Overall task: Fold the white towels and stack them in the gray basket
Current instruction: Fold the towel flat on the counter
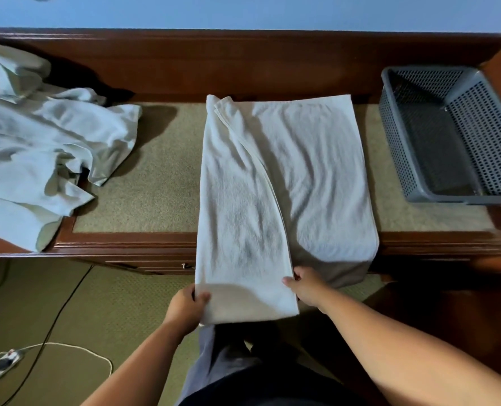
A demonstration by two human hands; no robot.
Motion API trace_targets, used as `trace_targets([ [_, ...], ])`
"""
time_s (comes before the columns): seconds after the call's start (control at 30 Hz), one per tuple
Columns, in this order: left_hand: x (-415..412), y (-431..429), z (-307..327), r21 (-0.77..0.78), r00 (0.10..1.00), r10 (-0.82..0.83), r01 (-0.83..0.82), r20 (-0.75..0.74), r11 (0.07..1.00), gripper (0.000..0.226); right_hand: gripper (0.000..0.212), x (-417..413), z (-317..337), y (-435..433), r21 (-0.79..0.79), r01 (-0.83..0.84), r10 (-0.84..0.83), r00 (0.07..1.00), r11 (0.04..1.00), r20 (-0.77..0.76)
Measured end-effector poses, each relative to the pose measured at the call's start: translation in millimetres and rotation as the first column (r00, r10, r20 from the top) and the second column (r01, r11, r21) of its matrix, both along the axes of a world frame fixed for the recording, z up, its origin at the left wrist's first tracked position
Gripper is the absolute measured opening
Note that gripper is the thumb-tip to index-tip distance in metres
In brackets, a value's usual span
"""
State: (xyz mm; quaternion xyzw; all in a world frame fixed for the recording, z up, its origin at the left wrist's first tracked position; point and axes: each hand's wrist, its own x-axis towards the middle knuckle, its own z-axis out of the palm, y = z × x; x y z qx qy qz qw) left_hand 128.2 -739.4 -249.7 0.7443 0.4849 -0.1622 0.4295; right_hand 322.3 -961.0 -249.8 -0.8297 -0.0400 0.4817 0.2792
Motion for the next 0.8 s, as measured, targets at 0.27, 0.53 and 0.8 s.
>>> trace_targets([
  [0.27,19,-1,-5,0.332,0.979,-0.177,0.201,-0.1,0.921,0.052,0.02,2,7,18,-0.21,-0.217,0.301,0.746,0.953,0.594],
  [0.53,80,28,-2,0.467,0.785,-0.616,0.569,-0.062,0.677,0.058,0.059,45,1,76,-0.222,-0.556,0.534,0.494,0.801,0.686],
  [0.8,167,115,-16,0.36,0.787,-0.602,0.606,-0.139,0.709,0.065,0.083,126,-22,165,-0.389,-0.382,0.545,0.603,0.838,0.582],
])
